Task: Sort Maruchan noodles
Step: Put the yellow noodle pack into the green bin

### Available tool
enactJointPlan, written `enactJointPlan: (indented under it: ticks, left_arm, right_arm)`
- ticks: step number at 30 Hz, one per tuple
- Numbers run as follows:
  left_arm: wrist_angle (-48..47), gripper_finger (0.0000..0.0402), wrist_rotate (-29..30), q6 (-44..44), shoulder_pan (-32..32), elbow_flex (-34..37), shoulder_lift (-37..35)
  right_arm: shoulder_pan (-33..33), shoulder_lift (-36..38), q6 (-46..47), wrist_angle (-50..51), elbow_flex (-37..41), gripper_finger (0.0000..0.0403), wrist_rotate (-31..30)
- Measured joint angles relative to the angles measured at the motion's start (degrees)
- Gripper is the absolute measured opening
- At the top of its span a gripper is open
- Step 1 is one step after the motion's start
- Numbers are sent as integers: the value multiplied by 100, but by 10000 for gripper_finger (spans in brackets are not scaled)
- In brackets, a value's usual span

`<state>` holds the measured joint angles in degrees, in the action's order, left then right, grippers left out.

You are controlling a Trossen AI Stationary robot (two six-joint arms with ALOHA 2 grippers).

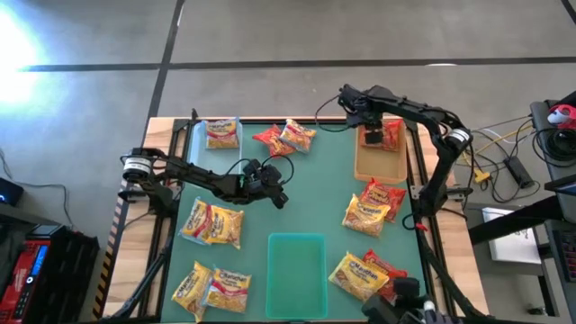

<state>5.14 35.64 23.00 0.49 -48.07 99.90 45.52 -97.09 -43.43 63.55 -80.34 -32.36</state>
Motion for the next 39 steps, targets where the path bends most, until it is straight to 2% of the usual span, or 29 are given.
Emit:
enactJointPlan:
  ticks: [3,5,7,10,14,17,21,29,39]
  left_arm:
    - [1,174,-2,0,0,0,0]
    - [-2,174,-13,0,0,0,0]
    - [1,174,-32,0,0,0,0]
    - [14,174,-313,0,-3,0,0]
    - [172,174,-722,0,-50,0,0]
    - [267,174,-791,1,-135,0,0]
    - [307,174,-817,-32,-272,0,0]
    - [436,174,-822,-74,-520,0,-2]
    - [927,174,-832,-43,-633,0,-9]
  right_arm:
    - [-50,156,1281,24,-141,68,-15]
    - [-75,271,2381,43,-219,68,292]
    - [-76,364,3245,45,-254,68,852]
    - [-72,523,4015,46,-253,68,1940]
    - [-127,697,4732,52,-244,68,3252]
    - [-382,822,5051,64,-184,68,3817]
    - [-1087,1039,5293,-77,61,68,3858]
    - [-2893,1472,5584,-294,692,68,3765]
    - [-5002,2272,7979,-305,1707,68,3216]
